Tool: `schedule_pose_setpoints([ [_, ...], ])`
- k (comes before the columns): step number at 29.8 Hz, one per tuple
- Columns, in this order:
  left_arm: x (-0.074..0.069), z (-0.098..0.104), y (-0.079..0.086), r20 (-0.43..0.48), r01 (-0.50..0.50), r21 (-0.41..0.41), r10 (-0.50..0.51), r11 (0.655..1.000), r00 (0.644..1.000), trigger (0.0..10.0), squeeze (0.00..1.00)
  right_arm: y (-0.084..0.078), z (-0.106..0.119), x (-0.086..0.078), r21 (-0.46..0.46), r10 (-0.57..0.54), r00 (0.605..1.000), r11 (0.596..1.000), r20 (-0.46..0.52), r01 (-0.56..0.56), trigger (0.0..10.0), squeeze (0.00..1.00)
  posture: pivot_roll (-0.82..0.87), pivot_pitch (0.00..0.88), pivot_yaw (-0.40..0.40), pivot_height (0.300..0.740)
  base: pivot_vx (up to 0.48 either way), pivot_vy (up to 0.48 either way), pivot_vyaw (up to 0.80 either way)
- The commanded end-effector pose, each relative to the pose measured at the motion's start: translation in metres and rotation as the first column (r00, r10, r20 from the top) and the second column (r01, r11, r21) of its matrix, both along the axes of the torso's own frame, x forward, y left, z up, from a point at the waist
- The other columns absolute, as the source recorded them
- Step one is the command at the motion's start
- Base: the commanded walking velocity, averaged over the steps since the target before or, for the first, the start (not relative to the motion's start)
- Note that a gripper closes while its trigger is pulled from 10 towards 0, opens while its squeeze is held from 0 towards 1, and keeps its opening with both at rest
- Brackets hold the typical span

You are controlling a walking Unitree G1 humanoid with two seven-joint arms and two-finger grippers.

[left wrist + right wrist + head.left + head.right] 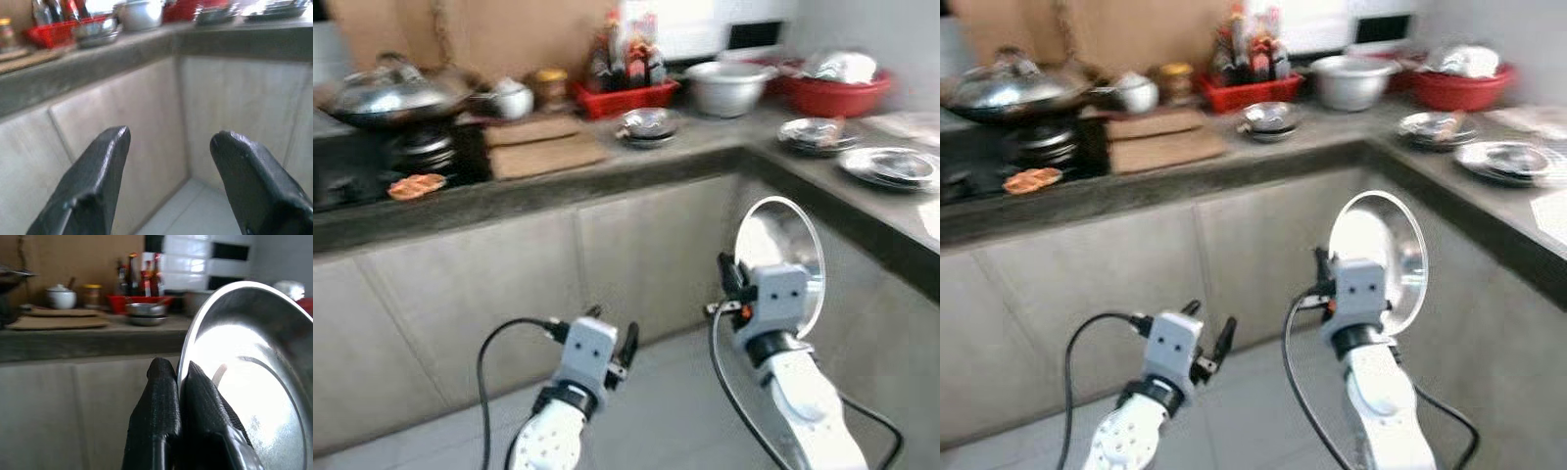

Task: Kitchen organization

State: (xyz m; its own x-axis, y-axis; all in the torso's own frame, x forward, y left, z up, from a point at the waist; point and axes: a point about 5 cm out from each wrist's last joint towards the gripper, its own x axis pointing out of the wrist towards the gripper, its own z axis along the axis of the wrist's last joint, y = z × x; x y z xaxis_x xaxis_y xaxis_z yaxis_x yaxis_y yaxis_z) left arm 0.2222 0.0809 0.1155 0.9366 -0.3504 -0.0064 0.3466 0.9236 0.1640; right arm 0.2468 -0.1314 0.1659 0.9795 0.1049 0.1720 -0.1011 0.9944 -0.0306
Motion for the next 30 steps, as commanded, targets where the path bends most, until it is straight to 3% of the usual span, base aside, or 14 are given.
schedule_pose_setpoints([
  [1, -0.001, 0.000, -0.002, -0.009, 0.007, -0.005, -0.007, 1.000, 1.000, 10.0, 0.00, -0.001, 0.010, 0.002, -0.010, -0.006, 0.999, 1.000, 0.049, 0.007, 0.0, 0.00, 0.09, 0.000, -0.019, 0.740, 0.000, 0.000, -0.80],
  [13, 0.004, 0.003, 0.001, 0.018, 0.010, -0.003, -0.010, 1.000, 1.000, 10.0, 0.00, -0.008, 0.019, 0.005, -0.042, -0.086, 0.992, 0.995, 0.094, 0.091, 0.0, 0.00, 0.09, 0.000, -0.012, 0.740, 0.000, 0.000, -0.80],
  [16, 0.009, 0.005, 0.003, 0.034, 0.013, 0.002, -0.013, 1.000, 0.999, 10.0, 0.00, -0.013, 0.035, 0.011, -0.054, -0.118, 0.981, 0.990, 0.156, 0.128, 0.0, 0.00, 0.08, 0.000, -0.008, 0.740, 0.304, 0.000, -0.80],
  [30, 0.014, 0.007, 0.004, 0.047, 0.021, 0.005, -0.021, 1.000, 0.999, 10.0, 0.00, -0.024, 0.061, 0.022, -0.070, -0.162, 0.957, 0.981, 0.242, 0.183, 0.0, 0.00, 0.08, 0.000, -0.007, 0.740, 0.342, 0.000, -0.80],
])
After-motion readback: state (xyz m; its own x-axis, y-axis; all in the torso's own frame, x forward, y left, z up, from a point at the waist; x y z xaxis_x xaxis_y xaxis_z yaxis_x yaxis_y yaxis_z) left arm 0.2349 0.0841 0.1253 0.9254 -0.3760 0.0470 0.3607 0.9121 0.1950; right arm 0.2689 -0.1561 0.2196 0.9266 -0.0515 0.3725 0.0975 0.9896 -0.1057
